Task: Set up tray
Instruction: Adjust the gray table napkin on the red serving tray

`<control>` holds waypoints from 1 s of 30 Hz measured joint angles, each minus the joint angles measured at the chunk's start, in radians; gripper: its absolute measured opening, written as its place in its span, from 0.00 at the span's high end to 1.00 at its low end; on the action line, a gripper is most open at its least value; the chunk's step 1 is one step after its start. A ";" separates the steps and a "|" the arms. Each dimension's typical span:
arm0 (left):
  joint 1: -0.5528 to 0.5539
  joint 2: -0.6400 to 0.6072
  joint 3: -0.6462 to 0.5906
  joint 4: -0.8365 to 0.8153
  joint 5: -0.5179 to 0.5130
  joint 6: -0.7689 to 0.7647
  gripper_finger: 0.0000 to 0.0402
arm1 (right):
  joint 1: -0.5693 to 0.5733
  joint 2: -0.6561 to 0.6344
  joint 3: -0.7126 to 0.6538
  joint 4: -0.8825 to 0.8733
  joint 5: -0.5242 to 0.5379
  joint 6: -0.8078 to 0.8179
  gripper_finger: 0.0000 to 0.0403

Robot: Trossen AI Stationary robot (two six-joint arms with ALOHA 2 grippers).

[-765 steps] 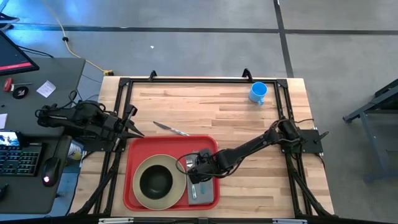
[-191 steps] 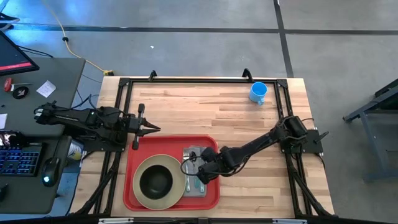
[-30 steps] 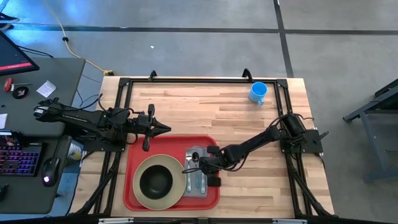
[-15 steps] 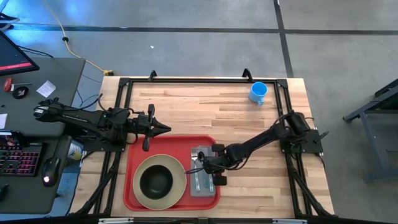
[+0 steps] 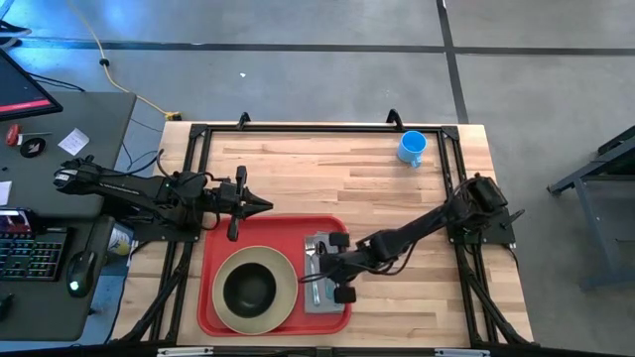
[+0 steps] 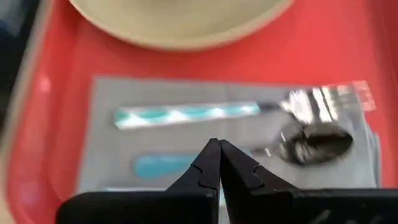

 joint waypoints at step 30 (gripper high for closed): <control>0.000 0.000 0.000 0.000 0.000 -0.001 0.86 | -0.026 0.125 -0.023 0.160 0.043 -0.047 1.00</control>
